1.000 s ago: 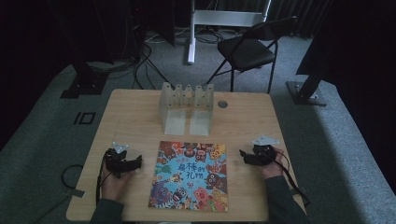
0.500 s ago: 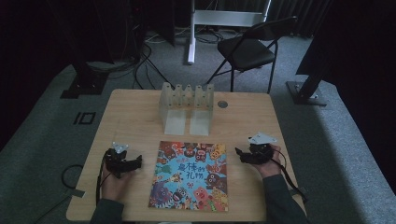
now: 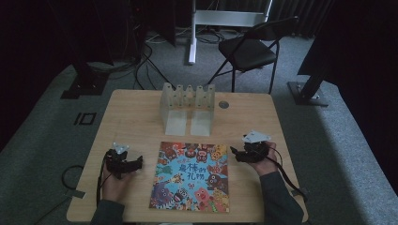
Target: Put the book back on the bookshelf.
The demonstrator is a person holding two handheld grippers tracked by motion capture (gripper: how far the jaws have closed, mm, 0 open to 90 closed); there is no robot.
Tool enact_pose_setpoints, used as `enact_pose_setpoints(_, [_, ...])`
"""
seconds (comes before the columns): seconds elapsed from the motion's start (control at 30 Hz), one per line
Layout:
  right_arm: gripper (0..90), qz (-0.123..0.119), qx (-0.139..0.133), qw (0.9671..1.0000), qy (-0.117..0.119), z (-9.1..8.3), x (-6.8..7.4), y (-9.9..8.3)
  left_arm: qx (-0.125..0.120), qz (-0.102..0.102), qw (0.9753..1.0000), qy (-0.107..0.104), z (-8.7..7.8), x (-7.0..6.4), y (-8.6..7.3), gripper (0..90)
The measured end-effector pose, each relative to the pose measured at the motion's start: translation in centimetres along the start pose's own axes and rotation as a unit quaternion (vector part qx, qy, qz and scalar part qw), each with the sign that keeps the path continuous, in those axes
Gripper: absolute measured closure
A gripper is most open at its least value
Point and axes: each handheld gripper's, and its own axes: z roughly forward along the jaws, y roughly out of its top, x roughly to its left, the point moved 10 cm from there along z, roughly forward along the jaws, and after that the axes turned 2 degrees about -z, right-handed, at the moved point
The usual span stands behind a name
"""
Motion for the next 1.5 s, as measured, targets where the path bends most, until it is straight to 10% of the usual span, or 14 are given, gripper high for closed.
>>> enact_pose_setpoints(0.83, [22.8,-0.037,0.021,0.9983,0.040,3.4,2.7,1.2,-0.002,0.003,1.0000,-0.002,0.0,-0.1,0.0,13.1])
enact_pose_setpoints(1.5, [18.8,0.006,0.036,0.9941,0.102,6.4,3.8,-0.1,-0.010,0.001,0.9999,-0.002,-0.3,-0.5,0.0,22.4])
